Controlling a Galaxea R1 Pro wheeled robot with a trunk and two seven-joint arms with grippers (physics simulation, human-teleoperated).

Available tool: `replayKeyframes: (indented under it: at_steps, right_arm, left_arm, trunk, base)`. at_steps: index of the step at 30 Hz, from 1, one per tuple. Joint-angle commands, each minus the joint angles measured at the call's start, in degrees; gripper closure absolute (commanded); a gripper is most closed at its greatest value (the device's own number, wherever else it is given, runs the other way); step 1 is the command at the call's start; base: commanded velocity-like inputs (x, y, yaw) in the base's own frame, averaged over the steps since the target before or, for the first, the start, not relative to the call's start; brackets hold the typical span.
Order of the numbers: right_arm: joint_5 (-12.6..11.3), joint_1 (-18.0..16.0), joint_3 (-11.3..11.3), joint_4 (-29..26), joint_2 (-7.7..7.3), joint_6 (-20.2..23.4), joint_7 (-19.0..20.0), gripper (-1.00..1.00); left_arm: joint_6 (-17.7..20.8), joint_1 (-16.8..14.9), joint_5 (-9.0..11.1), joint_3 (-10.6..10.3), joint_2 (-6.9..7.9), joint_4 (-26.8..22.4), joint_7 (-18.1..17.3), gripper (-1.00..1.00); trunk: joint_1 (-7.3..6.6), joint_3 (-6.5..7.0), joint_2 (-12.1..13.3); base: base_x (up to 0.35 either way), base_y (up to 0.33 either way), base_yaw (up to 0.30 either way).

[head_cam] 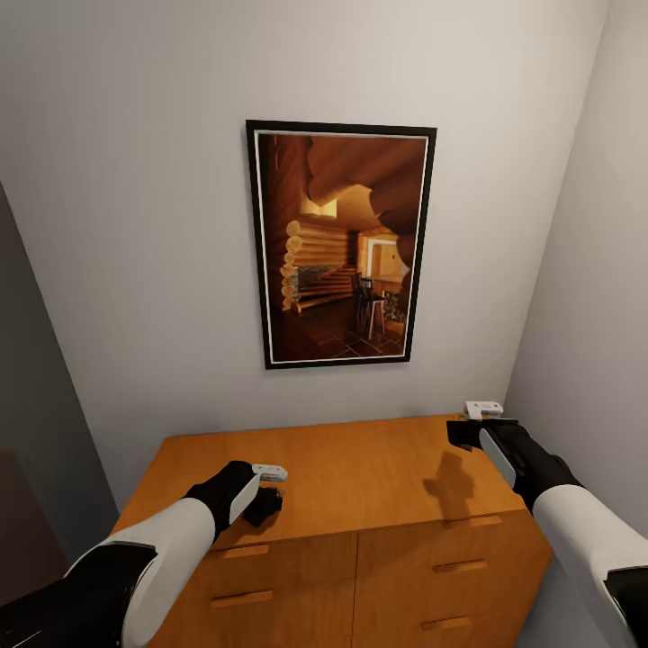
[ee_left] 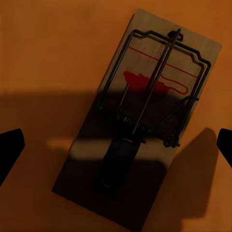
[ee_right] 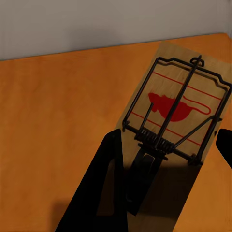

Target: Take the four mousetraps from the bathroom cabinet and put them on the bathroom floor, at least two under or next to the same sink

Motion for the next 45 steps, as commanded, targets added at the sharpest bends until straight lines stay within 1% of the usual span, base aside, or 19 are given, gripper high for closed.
replayKeyframes:
  at_steps: [1,27,29,35,45]
  right_arm:
    - [-0.14,-0.02,0.28,-0.07,-0.08,0.23,0.02,1.0]
    - [-0.14,-0.02,0.27,-0.04,-0.1,0.23,0.02,1.0]
    - [-0.14,-0.02,0.26,-0.05,-0.1,0.23,0.02,1.0]
    - [-0.14,-0.02,0.28,-0.05,-0.1,0.23,0.02,1.0]
    - [-0.14,-0.02,0.26,-0.04,-0.1,0.23,0.02,1.0]
  left_arm:
    - [0.29,0.01,0.07,-0.27,0.0,-0.09,0.15,-1.0]
    - [0.09,0.01,0.07,-0.26,0.37,0.92,0.15,-1.0]
    - [-0.18,0.01,0.07,-0.27,0.37,1.05,0.15,-1.0]
    - [-3.0,0.01,0.08,-0.27,0.39,2.88,0.15,-1.0]
    - [-3.66,0.01,0.07,-0.19,0.33,3.39,0.15,-1.0]
  trunk:
    - [0.02,-0.03,-0.04]
    - [0.02,-0.03,-0.04]
    - [0.02,-0.03,-0.04]
    - [0.02,-0.03,-0.04]
    - [0.02,-0.03,-0.04]
  base:
    - [0.0,0.0,0.0]
    - [0.0,0.0,0.0]
    - [0.0,0.0,0.0]
    - [0.0,0.0,0.0]
    - [0.0,0.0,0.0]
